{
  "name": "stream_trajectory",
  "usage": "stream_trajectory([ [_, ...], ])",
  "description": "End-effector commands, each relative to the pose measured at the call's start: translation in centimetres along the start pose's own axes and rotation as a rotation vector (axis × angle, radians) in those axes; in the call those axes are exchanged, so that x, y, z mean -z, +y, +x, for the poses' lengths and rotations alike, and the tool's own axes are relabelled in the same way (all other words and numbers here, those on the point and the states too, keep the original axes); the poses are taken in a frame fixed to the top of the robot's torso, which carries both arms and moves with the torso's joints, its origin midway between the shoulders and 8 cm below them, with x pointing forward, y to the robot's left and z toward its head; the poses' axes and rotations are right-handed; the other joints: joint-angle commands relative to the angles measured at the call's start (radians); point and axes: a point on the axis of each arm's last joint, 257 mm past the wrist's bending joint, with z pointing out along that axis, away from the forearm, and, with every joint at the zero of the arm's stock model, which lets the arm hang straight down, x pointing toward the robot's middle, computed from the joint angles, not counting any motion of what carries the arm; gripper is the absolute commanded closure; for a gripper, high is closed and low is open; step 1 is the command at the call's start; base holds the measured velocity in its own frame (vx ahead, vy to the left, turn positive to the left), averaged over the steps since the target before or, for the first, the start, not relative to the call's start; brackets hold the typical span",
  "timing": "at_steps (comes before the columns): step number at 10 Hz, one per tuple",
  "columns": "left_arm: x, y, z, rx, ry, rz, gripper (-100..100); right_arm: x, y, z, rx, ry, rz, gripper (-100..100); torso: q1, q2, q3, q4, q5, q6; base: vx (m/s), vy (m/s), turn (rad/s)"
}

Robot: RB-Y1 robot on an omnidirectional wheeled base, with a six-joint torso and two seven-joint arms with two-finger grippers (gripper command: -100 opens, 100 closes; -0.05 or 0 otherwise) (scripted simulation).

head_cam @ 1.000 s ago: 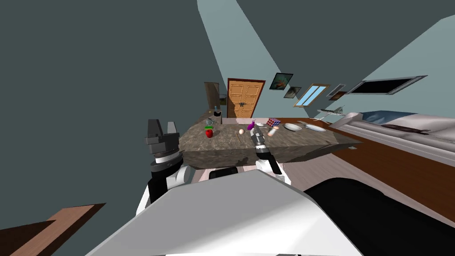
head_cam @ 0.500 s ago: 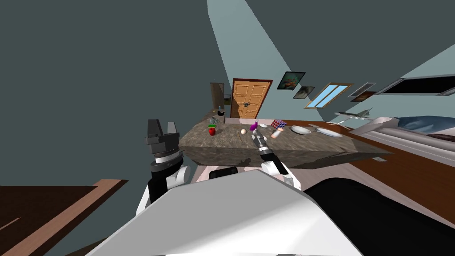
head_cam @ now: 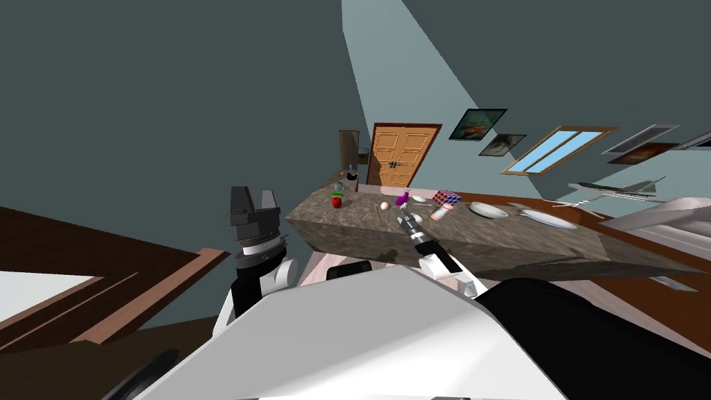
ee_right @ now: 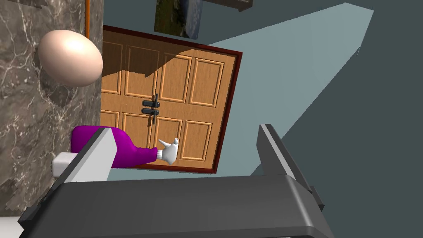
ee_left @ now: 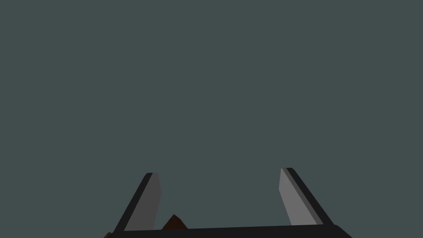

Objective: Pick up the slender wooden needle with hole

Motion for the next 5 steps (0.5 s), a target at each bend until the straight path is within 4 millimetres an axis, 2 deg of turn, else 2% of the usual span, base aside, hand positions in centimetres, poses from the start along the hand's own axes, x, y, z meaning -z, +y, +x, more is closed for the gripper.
stream_trajectory([
  [1,0.0,0.0,0.0,0.000,0.000,0.000,0,0.0,-0.7,-0.5,0.018,0.016,0.036,-100,0.000,0.000,0.000,0.000,0.000,0.000,-0.045,-0.041,0.137],
  [2,0.0,0.0,0.0,0.000,0.000,0.000,0,0.6,-2.5,-1.6,0.018,0.014,0.104,-100,0.000,-0.001,-0.001,0.000,0.000,0.000,-0.052,-0.035,0.225],
  [3,0.0,0.0,0.0,0.000,0.000,0.000,0,0.5,-2.4,-1.6,0.033,0.026,0.105,-100,0.000,-0.001,-0.001,0.000,0.000,0.000,-0.045,-0.031,0.125],
  [4,0.0,0.0,0.0,0.000,0.000,0.000,0,1.2,-4.1,-2.8,0.032,0.025,0.172,-100,0.001,-0.002,-0.001,0.000,0.000,0.001,-0.061,-0.038,0.247],
  [5,0.0,0.0,0.0,0.000,0.000,0.000,0,1.1,-4.0,-2.8,0.046,0.036,0.173,-100,0.000,-0.001,-0.001,0.000,0.000,0.000,-0.052,-0.035,0.143],
])
